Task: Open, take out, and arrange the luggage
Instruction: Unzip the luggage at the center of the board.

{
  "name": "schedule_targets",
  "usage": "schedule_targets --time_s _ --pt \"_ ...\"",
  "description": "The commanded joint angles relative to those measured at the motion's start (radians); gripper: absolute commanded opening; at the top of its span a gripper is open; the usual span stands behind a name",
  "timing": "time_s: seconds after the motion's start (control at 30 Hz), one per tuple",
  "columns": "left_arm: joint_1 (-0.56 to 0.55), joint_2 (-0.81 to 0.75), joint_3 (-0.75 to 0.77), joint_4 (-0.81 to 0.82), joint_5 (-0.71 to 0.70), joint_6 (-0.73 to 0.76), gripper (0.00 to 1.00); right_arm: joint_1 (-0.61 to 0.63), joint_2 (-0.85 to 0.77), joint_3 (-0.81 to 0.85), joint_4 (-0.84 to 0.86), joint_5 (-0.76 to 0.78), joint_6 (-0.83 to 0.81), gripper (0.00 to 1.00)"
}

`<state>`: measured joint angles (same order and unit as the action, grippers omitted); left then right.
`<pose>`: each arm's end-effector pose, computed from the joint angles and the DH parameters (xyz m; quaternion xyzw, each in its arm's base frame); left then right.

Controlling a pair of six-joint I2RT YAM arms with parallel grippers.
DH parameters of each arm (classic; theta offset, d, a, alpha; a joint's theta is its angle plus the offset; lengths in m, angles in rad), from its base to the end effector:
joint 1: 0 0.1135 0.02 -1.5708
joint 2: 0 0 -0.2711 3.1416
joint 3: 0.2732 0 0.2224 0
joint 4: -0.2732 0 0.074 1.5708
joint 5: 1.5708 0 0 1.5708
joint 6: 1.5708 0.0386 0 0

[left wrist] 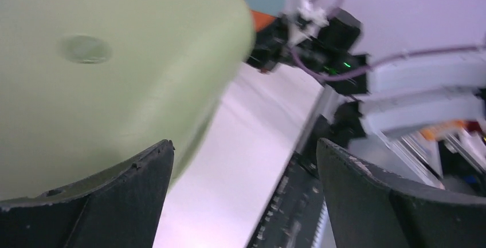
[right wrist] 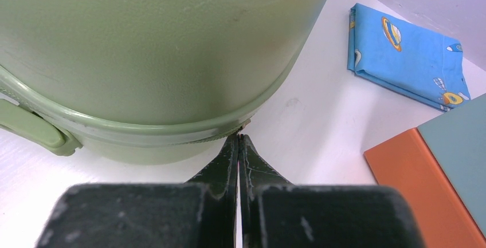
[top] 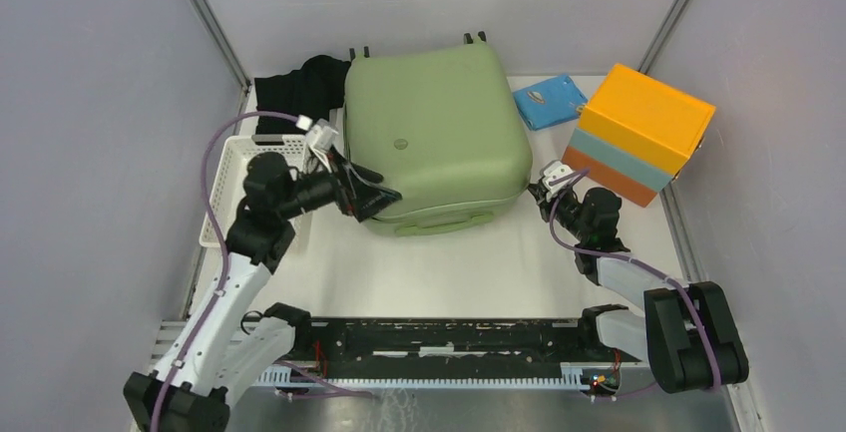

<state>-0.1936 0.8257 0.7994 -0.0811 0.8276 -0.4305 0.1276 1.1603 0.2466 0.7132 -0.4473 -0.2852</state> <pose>0.1431 -0.0570 0.3564 0.1863 0.7082 -0.4725 0.4904 0.1930 0.0416 0.2075 -0.2921 0.7103 0.1226 0.6286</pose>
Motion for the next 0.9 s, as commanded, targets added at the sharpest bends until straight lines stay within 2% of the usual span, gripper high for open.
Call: schedule_targets --time_s 0.0,0.07,0.13,0.3,0.4,0.6,0.73,0.87 --pt "-0.345 -0.101 0.011 0.072 -0.202 0.124 0.96 -0.011 -0.022 -0.005 0.017 0.002 -0.007 0.00" --pt "-0.519 -0.084 0.010 -0.023 -0.403 0.282 0.87 -0.010 -0.022 -0.004 0.015 0.005 -0.009 0.00" --pt "-0.657 -0.014 0.001 -0.091 -0.531 0.401 0.77 -0.010 -0.022 -0.003 0.013 0.007 -0.011 0.00" --pt "-0.942 0.360 0.112 -0.262 -0.918 0.593 0.59 -0.010 -0.022 -0.003 0.002 0.009 -0.016 0.00" --pt "-0.977 0.586 0.234 -0.329 -1.070 0.627 0.47 -0.010 -0.029 -0.002 -0.006 0.009 -0.020 0.00" --pt "-0.989 0.818 0.362 -0.346 -1.239 0.618 0.47 -0.010 -0.036 -0.004 -0.015 0.016 -0.028 0.00" --pt "-1.005 0.843 0.375 -0.339 -1.326 0.590 0.50 -0.010 -0.035 -0.005 -0.011 0.016 -0.029 0.00" --pt "-1.017 0.786 0.353 -0.311 -1.262 0.585 0.52 -0.010 -0.025 -0.005 -0.006 0.012 -0.025 0.00"
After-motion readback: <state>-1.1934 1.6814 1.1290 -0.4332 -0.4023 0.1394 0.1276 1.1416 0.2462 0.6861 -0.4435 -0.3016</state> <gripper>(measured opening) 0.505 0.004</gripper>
